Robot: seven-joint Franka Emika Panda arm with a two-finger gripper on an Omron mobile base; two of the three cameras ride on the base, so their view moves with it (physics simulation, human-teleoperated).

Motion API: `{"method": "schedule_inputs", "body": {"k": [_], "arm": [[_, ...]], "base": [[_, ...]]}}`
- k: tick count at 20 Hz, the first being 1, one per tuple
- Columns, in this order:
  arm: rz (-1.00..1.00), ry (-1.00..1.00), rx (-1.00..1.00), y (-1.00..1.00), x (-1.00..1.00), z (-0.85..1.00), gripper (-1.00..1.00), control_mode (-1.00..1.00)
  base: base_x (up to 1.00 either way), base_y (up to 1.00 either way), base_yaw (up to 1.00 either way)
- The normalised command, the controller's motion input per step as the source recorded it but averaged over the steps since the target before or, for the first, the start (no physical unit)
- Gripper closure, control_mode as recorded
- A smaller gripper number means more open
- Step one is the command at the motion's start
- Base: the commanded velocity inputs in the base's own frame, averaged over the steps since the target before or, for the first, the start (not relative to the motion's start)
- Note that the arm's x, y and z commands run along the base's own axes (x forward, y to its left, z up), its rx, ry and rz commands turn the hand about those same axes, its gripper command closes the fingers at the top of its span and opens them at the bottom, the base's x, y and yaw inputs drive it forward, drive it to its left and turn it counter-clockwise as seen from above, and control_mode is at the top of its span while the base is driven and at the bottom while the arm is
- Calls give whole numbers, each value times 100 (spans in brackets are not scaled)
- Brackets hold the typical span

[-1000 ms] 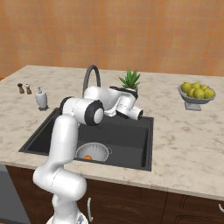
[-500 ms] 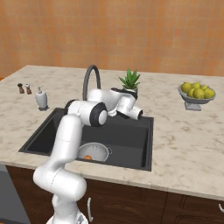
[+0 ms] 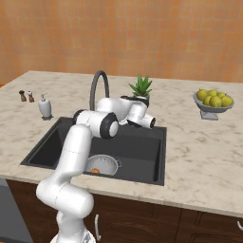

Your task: Put the colander in the sink, put the tangerine in the colander, and turn on the sink faucet and pour water over the colander.

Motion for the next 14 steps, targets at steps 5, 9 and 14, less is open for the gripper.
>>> {"method": "schedule_inputs", "body": {"k": [5, 9, 14], "arm": [[-1, 1, 1, 0, 13, -2, 100, -100], [-5, 0, 0, 0, 19, 0, 100, -100], [-8, 0, 0, -7, 13, 2, 100, -100]], "base": [[0, 0, 0], [0, 0, 0], [0, 0, 0]]}}
